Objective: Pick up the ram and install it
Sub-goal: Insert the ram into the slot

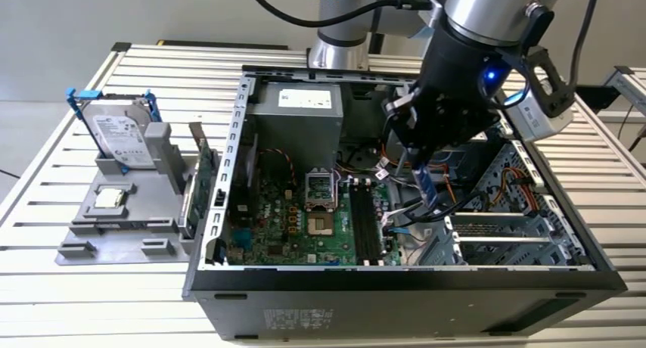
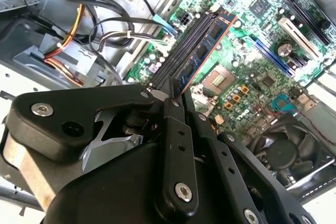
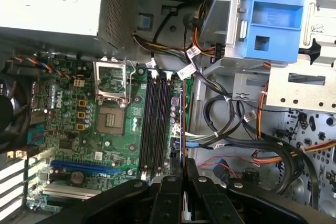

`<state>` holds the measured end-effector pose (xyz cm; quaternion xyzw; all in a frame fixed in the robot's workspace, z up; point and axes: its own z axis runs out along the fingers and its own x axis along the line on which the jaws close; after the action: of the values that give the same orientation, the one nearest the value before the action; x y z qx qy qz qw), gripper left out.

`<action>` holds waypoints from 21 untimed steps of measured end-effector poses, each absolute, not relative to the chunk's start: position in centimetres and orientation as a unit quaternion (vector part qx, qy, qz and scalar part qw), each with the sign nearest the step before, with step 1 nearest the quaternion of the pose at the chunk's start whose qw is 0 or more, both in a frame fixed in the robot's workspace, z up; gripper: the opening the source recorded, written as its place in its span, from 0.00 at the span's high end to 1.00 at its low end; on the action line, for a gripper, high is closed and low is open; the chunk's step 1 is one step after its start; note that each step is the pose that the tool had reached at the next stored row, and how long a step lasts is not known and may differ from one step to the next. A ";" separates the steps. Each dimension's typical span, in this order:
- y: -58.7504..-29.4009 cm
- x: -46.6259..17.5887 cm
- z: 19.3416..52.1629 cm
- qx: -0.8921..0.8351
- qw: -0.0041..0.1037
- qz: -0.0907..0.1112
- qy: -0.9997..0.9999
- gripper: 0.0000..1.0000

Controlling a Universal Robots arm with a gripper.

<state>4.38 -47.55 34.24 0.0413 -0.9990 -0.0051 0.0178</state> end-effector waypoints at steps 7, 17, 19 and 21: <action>-47.5 4.4 33.8 0.041 0.018 -0.005 -0.999 1.00; -47.5 4.4 33.2 0.041 0.018 -0.005 -0.999 1.00; -47.5 4.4 33.1 0.041 0.018 -0.005 -0.999 1.00; -47.5 4.4 33.0 0.041 0.018 -0.005 -0.999 1.00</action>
<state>4.40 -47.55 33.02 0.0415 -0.9990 -0.0050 0.0178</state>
